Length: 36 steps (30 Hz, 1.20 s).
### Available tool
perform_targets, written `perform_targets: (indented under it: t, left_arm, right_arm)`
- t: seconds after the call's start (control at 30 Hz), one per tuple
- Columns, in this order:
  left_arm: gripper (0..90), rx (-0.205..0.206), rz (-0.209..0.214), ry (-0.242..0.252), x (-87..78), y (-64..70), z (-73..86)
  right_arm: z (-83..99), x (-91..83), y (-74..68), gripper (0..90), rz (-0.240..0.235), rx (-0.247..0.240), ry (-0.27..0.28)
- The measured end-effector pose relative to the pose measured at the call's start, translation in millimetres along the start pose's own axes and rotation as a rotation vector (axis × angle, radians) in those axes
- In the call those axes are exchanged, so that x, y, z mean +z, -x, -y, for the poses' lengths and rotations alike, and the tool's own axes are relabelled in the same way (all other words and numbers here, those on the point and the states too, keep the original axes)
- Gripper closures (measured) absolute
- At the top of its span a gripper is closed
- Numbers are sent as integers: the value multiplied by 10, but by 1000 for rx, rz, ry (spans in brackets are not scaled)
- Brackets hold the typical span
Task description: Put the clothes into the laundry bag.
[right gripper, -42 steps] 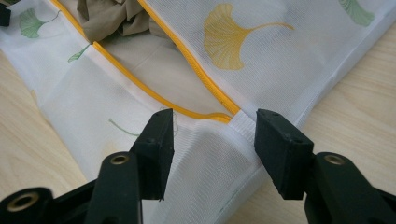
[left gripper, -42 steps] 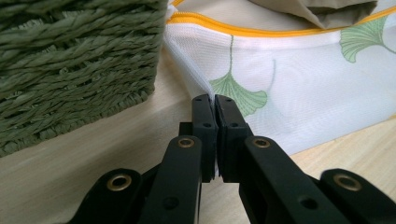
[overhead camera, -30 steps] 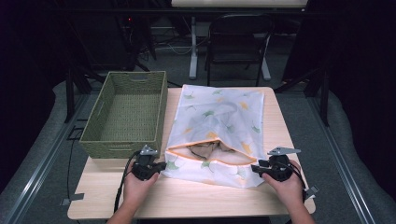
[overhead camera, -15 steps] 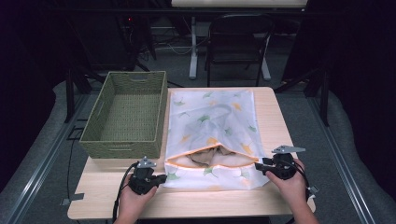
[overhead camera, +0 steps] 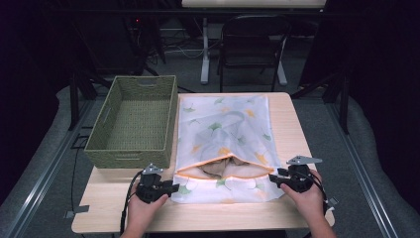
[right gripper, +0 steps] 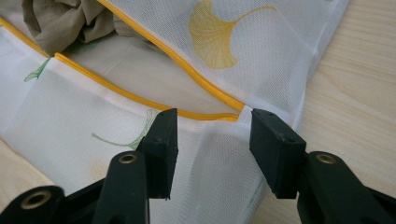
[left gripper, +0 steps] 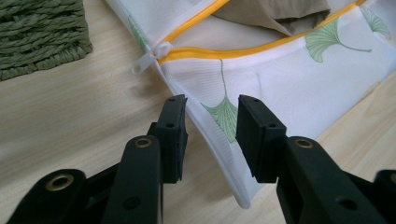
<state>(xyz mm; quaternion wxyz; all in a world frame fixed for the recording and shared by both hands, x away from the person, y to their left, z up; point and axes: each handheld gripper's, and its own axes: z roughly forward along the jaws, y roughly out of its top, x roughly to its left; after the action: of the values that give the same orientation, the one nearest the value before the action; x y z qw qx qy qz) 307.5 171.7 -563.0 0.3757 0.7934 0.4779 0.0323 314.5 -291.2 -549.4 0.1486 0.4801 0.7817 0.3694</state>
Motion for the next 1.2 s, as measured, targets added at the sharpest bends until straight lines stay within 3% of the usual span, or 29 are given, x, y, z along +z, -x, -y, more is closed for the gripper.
perform_targets:
  t: [0.37,0.9,1.0,1.2]
  left_arm:
    - [575,-11,-12,-23,118,-40,-60]
    - [572,15,-15,-32,218,-33,-112]
    - [569,22,-13,-35,230,-33,-113]
    - [566,22,-13,-34,236,-26,-115]
  right_arm:
    - [60,-52,0,480,16,1,11]
    - [124,-42,51,465,26,24,-9]
    - [139,-63,99,457,45,41,-4]
    - [180,-17,160,452,23,68,-44]
